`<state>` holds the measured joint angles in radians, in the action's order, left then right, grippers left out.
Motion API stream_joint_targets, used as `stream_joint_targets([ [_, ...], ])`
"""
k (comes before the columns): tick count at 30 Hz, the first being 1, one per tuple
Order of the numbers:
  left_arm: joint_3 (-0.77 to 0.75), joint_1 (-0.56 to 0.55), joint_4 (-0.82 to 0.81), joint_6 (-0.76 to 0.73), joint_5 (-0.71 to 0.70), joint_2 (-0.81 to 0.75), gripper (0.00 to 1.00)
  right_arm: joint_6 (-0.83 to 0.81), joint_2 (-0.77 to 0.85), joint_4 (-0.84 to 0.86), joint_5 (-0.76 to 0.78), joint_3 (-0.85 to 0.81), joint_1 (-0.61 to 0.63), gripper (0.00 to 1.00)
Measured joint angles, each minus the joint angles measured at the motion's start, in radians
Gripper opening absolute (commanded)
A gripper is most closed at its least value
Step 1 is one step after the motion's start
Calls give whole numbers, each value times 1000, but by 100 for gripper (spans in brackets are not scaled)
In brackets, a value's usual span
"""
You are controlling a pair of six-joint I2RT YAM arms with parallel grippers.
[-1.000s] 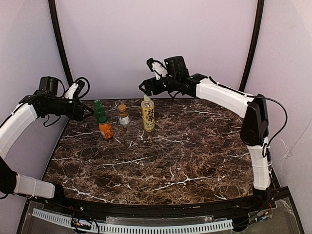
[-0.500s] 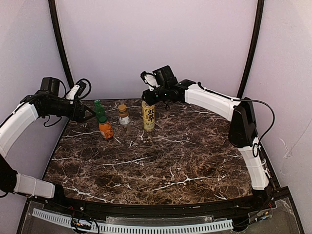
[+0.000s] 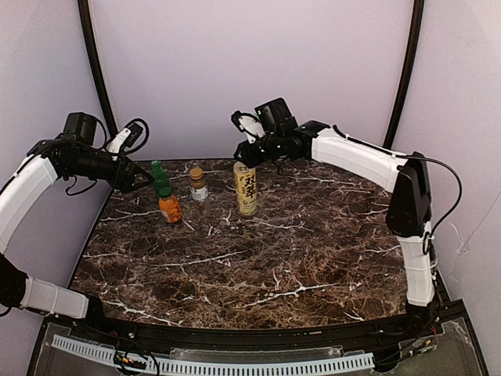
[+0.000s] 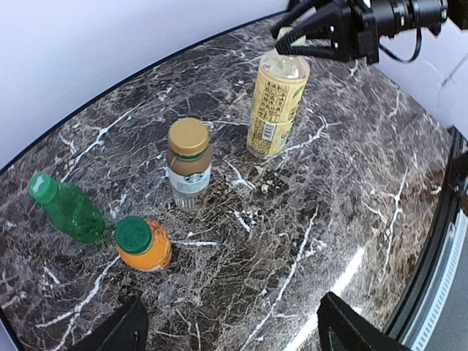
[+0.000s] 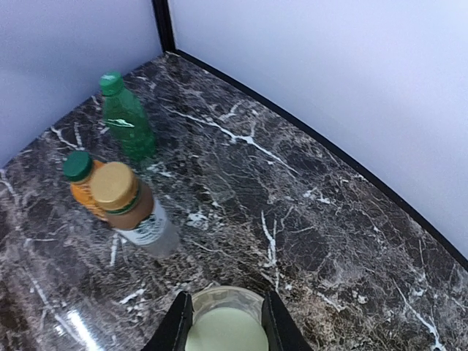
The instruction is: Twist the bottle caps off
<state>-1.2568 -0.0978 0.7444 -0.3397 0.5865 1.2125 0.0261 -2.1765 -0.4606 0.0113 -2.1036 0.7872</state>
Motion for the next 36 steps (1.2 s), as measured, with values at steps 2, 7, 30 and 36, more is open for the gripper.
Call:
stream_joint_targets([
  [2,-71,-53,63,-58,-13,13,82,1,82,-16,-64,47,-2,0],
  [7,-219,-178,204,-212,-56,20,88,89,373,103,-261,218,-2,0],
  [30,-192,-562,-98,-71,-189,138,91,582,530,803,-430,692,71,0],
  [36,-180,-562,-156,-7,-174,145,81,595,531,834,-441,692,72,0],
])
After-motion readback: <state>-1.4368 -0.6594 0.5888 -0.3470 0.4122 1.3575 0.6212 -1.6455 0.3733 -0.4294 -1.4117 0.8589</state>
